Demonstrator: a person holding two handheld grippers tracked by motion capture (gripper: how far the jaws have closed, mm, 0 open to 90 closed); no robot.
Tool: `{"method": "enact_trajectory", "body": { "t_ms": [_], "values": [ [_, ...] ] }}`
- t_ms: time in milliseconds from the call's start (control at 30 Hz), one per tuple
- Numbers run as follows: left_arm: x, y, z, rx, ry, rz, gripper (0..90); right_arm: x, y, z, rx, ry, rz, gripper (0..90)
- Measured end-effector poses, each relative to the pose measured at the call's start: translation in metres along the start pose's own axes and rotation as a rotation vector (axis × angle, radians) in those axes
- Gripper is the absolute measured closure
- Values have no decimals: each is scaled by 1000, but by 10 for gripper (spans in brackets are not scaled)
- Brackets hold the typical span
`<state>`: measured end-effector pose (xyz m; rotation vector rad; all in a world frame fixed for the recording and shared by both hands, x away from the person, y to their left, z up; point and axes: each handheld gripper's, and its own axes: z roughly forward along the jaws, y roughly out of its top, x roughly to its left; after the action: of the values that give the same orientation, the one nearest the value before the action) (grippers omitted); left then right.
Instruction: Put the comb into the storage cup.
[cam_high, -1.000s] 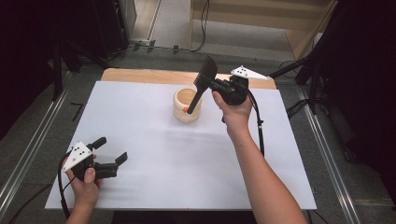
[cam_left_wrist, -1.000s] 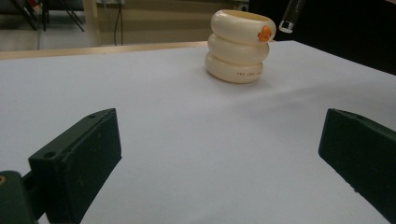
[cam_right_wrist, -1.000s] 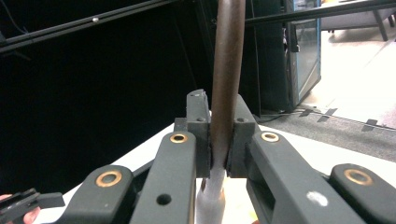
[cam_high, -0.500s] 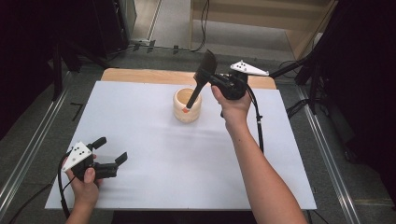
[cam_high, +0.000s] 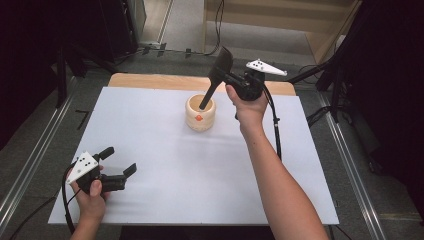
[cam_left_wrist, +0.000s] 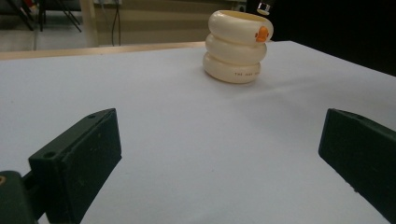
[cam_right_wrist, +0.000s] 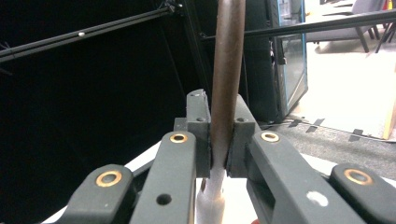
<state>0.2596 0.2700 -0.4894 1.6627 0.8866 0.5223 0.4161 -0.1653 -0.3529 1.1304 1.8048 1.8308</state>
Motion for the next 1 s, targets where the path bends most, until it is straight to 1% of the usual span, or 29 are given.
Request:
{"method": "enact_trajectory", "body": {
  "t_ms": [200,333,400,500,567,667,867,1000],
  "values": [
    [0,0,0,2,-2,3,0,-3,-6,7,19,-17,-9,819],
    [0,0,0,2,-2,4,0,-3,-11,11,26,-27,-24,819],
    [0,0,0,3,-3,4,0,-3,-14,13,33,-45,-31,819],
    [0,0,0,3,-3,5,0,-4,-19,16,29,-52,-22,819],
    [0,0,0,3,-4,5,0,-5,-24,19,39,-63,-25,819],
    [0,0,0,3,-5,5,0,-6,-31,21,55,-73,-15,819],
    [0,0,0,2,-6,7,0,-7,-43,25,70,-73,-8,819],
    [0,0,0,1,-9,9,0,-10,-52,28,83,-72,6,819]
  ]
}}
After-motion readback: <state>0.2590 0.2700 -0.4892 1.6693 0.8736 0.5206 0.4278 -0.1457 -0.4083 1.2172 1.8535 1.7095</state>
